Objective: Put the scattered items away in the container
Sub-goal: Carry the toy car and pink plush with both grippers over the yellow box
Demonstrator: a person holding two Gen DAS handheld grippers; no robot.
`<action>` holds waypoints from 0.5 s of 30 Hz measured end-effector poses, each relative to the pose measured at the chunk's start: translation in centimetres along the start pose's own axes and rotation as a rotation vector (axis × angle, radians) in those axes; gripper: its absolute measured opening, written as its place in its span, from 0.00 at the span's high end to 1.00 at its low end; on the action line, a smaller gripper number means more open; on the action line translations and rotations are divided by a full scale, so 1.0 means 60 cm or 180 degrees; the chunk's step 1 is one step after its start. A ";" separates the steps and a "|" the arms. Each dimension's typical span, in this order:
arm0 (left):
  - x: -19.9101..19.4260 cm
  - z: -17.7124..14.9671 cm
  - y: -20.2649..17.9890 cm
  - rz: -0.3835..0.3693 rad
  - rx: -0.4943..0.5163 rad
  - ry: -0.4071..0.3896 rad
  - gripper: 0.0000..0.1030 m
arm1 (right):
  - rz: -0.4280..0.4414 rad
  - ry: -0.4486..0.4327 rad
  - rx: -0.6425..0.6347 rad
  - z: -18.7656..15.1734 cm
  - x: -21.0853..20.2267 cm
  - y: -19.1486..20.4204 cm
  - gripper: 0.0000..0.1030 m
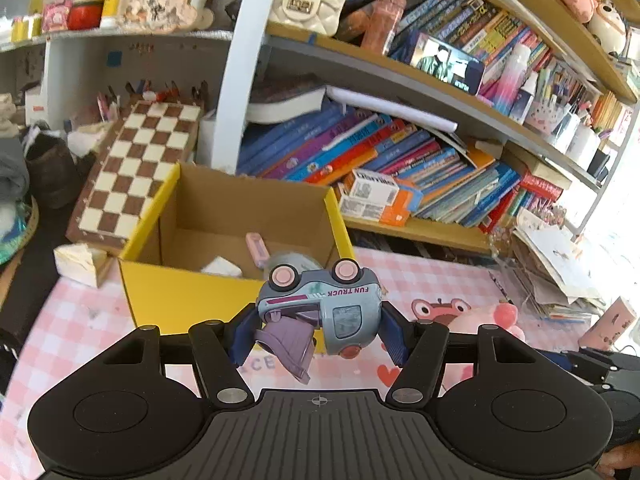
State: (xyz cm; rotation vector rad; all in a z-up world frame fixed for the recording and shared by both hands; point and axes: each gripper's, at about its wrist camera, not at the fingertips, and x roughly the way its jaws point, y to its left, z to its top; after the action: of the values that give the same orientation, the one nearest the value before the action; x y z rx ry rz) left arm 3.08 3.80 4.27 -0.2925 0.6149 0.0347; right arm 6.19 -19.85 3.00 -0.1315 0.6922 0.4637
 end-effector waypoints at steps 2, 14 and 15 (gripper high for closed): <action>-0.008 0.007 0.002 0.0023 0.0045 -0.0059 0.40 | 0.0033 -0.0049 -0.0040 0.011 0.000 0.009 0.46; -0.037 0.036 0.030 0.0232 0.0222 -0.0331 0.39 | 0.0179 -0.0264 -0.0249 0.067 -0.003 0.054 0.46; -0.037 0.039 0.033 0.0256 0.0238 -0.0354 0.40 | 0.0183 -0.0281 -0.0267 0.073 -0.002 0.056 0.46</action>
State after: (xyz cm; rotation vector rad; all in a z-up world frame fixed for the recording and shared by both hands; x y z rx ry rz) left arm 2.32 6.46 6.86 -0.1919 0.5161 0.1043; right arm 7.14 -15.72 6.55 -0.1695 0.5914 0.5508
